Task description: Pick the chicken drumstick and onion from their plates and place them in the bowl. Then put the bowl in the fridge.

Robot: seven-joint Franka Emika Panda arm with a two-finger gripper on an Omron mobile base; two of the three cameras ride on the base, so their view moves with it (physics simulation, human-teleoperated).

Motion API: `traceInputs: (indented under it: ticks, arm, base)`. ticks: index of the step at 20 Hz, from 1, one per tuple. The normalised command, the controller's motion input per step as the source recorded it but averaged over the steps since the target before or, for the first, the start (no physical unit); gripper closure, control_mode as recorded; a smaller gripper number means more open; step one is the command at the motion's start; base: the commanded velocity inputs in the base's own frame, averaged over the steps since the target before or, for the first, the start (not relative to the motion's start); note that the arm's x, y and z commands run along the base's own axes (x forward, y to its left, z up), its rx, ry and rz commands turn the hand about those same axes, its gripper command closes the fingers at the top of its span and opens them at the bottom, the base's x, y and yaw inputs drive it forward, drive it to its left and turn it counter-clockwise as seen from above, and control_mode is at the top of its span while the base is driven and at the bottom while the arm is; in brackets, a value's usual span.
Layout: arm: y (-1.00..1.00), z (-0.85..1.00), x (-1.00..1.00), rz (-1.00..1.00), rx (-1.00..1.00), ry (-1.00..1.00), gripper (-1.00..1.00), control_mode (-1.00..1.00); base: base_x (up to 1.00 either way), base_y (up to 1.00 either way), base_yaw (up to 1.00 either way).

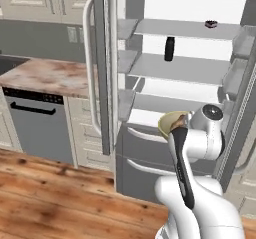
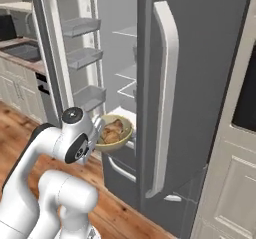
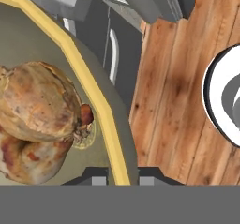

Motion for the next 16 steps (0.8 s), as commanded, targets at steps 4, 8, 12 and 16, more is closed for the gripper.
traceInputs:
  ticks: [4,8,12,16]
  arm:
    - [0.00,0.00,0.00,0.00,0.00,0.00,1.00,1.00]
    - [0.00,0.00,0.00,0.00,0.00,0.00,1.00,1.00]
    - [0.00,0.00,0.00,0.00,0.00,0.00,1.00,1.00]
    - [0.00,0.00,0.00,0.00,0.00,0.00,1.00,1.00]
  base:
    - [0.35,0.54,-0.14]
    - [0.32,0.54,-0.13]
    - [0.39,0.14,-0.33]
    - [0.37,0.08,-0.44]
